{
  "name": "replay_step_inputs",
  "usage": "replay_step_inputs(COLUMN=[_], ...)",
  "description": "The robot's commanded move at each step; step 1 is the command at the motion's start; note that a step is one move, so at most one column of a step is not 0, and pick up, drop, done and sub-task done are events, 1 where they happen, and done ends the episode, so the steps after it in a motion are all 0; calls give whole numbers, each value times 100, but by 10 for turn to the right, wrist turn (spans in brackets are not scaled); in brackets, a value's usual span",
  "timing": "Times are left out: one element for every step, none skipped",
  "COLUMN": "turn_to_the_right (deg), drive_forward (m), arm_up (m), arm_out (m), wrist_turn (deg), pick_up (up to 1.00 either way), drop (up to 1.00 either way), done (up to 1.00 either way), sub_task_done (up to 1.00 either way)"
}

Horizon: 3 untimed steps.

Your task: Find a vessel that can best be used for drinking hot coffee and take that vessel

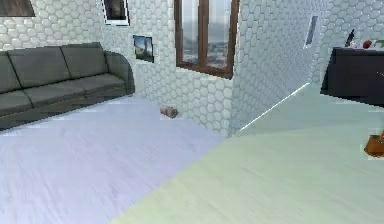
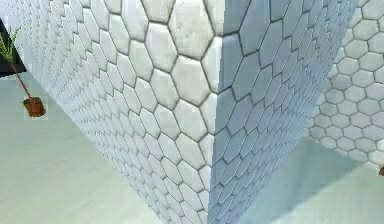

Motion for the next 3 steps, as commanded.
replay_step_inputs(turn_to_the_right=[300,0,30], drive_forward=[0,100,0], arm_up=[0,0,0], arm_out=[0,0,0], wrist_turn=[0,0,0], pick_up=[0,0,0], drop=[0,0,0], done=[0,0,0], sub_task_done=[0,0,0])
